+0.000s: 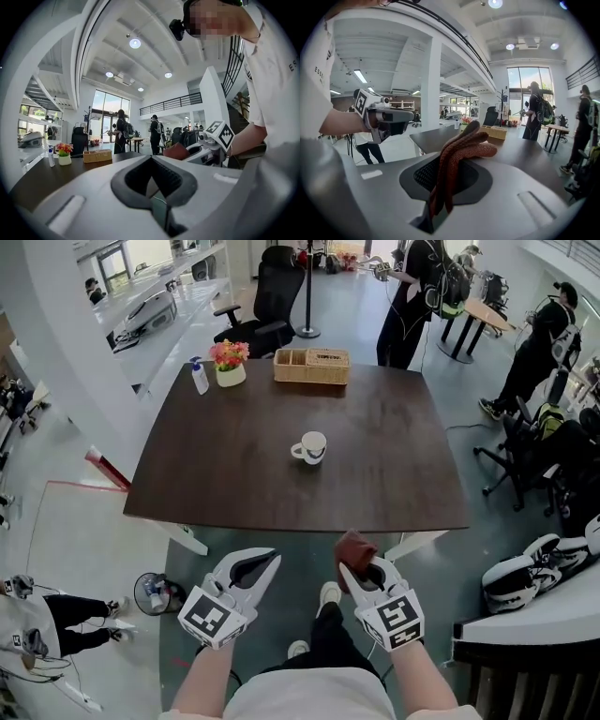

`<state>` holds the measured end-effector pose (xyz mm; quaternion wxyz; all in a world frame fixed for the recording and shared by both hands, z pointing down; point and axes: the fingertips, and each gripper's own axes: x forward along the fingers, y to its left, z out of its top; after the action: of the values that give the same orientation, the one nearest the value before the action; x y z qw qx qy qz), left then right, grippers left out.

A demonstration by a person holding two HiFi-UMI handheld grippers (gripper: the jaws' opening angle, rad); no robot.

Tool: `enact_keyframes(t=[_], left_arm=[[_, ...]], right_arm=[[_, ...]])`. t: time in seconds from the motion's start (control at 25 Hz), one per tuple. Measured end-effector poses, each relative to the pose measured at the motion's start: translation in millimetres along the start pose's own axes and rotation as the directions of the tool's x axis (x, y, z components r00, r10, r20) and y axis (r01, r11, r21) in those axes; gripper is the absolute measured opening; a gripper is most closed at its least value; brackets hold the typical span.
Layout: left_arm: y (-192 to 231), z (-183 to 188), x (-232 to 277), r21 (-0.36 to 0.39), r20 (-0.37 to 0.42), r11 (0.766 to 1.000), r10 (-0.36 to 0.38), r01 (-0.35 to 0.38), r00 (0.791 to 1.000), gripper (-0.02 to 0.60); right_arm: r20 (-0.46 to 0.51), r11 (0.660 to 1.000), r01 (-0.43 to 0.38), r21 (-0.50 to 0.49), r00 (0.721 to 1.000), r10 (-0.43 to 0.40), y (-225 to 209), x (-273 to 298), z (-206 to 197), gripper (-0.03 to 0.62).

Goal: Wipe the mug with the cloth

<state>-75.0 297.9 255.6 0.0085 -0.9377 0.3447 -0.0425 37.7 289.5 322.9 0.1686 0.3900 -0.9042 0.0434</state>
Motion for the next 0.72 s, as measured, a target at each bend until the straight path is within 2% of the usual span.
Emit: enact_keyframes(t=[0.16,0.28,0.6,0.72], left_arm=[[-28.7,1.8,-27.0,-0.038,-0.017,0.998,-0.046,0.045,0.999,0.000],[-49.6,5.0,-36.9,-0.014,-0.023,0.998,-0.067,0.067,0.997,0.000],[-88.1,23.1,-58.4,-0.010,0.022,0.999,-0.034,0.034,0.999,0.000],[-107.2,23.0,-56.5,0.009,0.014,0.999,-0.049,0.049,0.999,0.000]], right_arm=[[0.011,0.999,0.031,0.010,0.999,-0.031,34.3,-26.9,0.1,0.080],[0.029,0.998,0.056,0.026,0.998,-0.057,49.2,-44.1,0.9,0.080],[0.046,0.997,0.079,0.019,0.996,-0.080,72.3,-85.7,-2.6,0.078],[0.067,0.992,0.117,0.038,0.991,-0.120,68.0,-103.6,-3.0,0.077]])
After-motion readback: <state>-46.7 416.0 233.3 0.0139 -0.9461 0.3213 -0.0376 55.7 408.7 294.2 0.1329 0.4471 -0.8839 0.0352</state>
